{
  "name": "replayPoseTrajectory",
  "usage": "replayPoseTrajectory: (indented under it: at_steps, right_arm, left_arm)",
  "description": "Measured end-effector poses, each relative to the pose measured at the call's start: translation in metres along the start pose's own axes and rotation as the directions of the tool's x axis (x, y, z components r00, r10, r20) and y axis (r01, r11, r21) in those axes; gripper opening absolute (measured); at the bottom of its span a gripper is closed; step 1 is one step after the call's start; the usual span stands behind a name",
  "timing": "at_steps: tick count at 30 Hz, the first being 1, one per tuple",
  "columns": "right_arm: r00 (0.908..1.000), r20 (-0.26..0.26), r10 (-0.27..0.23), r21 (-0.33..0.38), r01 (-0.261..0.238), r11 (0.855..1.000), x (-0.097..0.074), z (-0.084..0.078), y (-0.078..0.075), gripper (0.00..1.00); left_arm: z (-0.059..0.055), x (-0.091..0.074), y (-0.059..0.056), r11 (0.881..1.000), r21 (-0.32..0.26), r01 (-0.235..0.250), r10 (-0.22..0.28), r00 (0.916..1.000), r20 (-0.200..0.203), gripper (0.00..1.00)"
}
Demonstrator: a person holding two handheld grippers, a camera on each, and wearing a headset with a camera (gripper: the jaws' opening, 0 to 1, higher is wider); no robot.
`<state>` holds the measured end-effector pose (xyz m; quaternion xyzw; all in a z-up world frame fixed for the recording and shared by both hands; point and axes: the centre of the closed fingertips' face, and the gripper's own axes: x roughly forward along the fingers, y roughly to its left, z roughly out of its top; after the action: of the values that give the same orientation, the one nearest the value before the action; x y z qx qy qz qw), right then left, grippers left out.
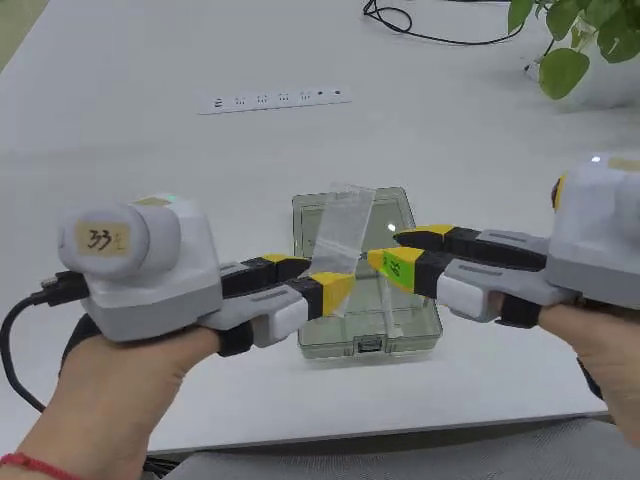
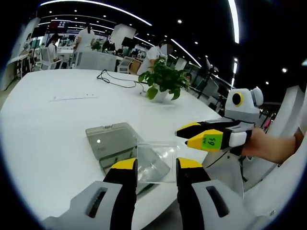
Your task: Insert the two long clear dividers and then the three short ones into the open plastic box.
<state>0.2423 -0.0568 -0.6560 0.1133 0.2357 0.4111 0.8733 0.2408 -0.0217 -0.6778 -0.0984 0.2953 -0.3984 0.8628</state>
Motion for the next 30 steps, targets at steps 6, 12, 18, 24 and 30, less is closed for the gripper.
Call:
replayPoseTrajectory:
  at_steps: [6, 12, 18, 24, 30]
  right_arm:
    - [0.9998, -0.015, -0.010, 0.032, 0.010, 0.999, 0.005, -0.004, 0.005, 0.17]
    - [0.9998, -0.003, -0.017, 0.054, 0.017, 0.998, 0.005, -0.002, 0.008, 0.14]
    - [0.9993, -0.008, -0.037, 0.104, 0.037, 0.994, 0.005, -0.005, 0.007, 0.08]
    - [0.9975, -0.009, -0.070, 0.121, 0.071, 0.990, 0.006, -0.004, 0.003, 0.06]
    - [0.9975, -0.016, -0.068, 0.129, 0.070, 0.989, 0.006, -0.002, 0.003, 0.06]
  left_arm:
    - [0.002, 0.002, -0.008, 0.999, 0.039, 0.019, -0.018, 0.9998, -0.006, 0.30]
    - [0.001, 0.004, -0.013, 0.998, 0.055, 0.027, -0.027, 0.9996, -0.010, 0.30]
    - [0.000, 0.005, -0.013, 0.997, 0.068, 0.026, -0.025, 0.9996, -0.015, 0.30]
    - [-0.002, 0.010, -0.016, 0.996, 0.089, 0.026, -0.025, 0.9996, -0.017, 0.29]
    - [-0.003, 0.009, -0.017, 0.995, 0.093, 0.036, -0.034, 0.9992, -0.022, 0.30]
